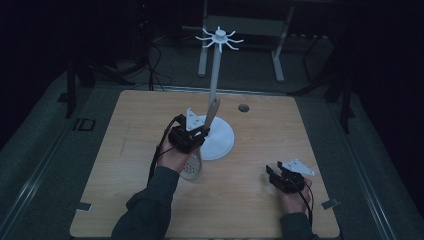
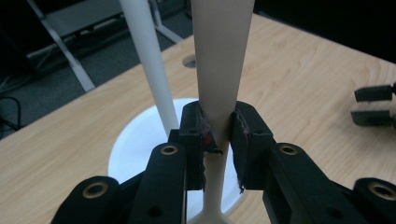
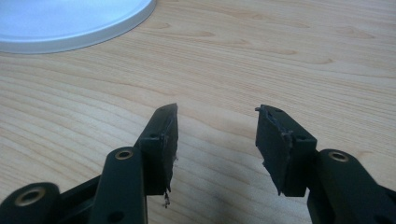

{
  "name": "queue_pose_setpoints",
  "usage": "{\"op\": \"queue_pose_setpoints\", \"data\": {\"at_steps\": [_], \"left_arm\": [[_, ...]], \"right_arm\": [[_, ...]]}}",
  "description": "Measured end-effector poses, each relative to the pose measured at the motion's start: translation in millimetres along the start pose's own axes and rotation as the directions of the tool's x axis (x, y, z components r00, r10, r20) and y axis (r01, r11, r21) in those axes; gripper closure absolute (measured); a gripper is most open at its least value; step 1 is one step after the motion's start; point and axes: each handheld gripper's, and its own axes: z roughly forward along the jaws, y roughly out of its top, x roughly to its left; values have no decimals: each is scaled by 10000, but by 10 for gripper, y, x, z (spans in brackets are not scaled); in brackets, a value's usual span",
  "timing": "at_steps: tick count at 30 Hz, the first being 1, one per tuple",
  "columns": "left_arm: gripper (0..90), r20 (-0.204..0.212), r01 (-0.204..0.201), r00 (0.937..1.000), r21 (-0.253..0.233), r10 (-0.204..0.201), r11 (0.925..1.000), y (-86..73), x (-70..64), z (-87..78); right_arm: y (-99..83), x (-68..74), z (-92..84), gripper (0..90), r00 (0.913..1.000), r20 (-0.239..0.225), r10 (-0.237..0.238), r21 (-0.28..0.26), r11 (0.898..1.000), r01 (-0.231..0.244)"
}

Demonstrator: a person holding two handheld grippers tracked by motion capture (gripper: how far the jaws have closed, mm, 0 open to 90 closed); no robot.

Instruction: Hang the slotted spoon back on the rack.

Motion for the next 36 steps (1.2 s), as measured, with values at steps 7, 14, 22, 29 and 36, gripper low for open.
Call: {"op": "queue_pose_setpoints", "data": {"at_steps": [7,14,22,29,36], "left_arm": [[757,-293,95,9995,-375,-106,9993,63,-1,-35],[757,-404,98,9991,-603,-123,9981,142,-7,-68],[756,-543,31,9985,-770,-73,9970,195,-35,-84],[756,-629,174,9977,-991,-237,9949,233,-44,-91],[756,-751,299,9964,-1150,-387,9929,281,-54,-114]], "right_arm": [[0,-1,1,483,10000,1,9,-6,10000,-9],[0,-2,0,479,10000,6,33,4,10000,-33],[0,-10,0,467,10000,40,79,-24,10000,-79],[-1,-11,0,463,10000,54,82,-40,10000,-82],[0,-9,0,463,9999,67,75,-29,10000,-75]]}}
